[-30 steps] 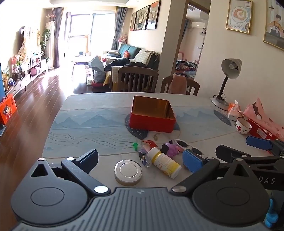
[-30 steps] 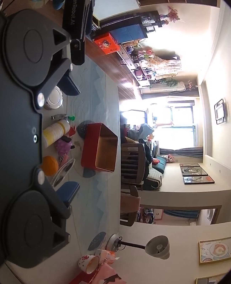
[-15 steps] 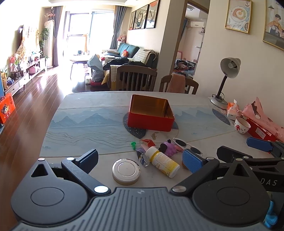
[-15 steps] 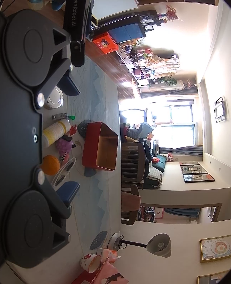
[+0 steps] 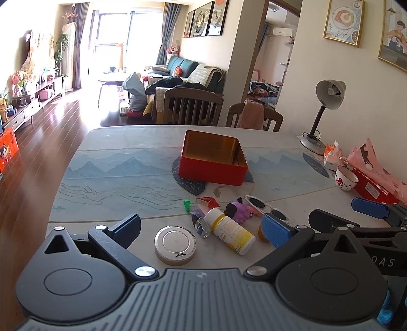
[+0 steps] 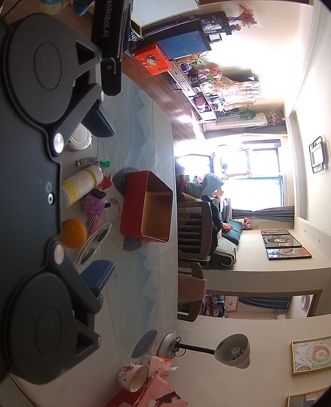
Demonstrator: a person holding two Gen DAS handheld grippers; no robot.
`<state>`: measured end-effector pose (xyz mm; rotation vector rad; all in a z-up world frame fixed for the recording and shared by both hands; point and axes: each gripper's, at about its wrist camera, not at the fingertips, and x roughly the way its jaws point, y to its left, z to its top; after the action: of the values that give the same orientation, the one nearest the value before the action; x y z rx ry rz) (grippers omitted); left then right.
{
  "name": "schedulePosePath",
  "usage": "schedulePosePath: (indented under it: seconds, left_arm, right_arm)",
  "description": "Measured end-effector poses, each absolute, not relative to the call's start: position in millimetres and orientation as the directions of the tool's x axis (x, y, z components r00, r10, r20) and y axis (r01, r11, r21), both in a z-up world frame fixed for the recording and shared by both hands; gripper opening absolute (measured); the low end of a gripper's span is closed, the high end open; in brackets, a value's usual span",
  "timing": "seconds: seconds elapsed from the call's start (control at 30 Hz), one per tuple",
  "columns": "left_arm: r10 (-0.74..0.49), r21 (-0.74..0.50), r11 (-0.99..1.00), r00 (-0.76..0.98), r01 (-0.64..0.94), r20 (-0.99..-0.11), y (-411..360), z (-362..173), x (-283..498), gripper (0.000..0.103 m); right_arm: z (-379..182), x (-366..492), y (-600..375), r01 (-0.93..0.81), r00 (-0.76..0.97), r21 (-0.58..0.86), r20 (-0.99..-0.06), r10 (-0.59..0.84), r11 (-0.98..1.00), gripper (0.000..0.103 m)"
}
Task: Organize rigid objects
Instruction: 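Move both tools toward the items in front of the red tin, then grasp the round silver container with the left tool while the right tool grasps the orange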
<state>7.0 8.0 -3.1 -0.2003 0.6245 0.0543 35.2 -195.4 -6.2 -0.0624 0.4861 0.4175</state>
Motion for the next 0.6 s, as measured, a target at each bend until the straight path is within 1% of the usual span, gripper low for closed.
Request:
schedulePosePath:
  seconds: [0.27,0.43,0.6]
  left_arm:
    - [0.001,-0.183,0.973,0.791,-0.143,-0.612,13.2,-13.6,29.0,0.102]
    - [0.019,-0.185,0.967,0.771,-0.176,-0.636,18.8,-26.0,50.0,0.102]
    - [0.044,-0.161,0.966,0.742,-0.203,-0.669,20.5,-42.2,72.1,0.102]
  right_arm:
    - [-15.9,59.8,-196.6,-0.411,0.775,0.053,-0.505,0.380,0.910,0.102]
    - [-28.2,80.1,-196.5,-0.408,0.751,0.049,-0.549,0.366,0.912,0.102]
    - [-46.6,101.7,-199.3,-0.421,0.713,0.049,-0.600,0.364,0.906,0.098]
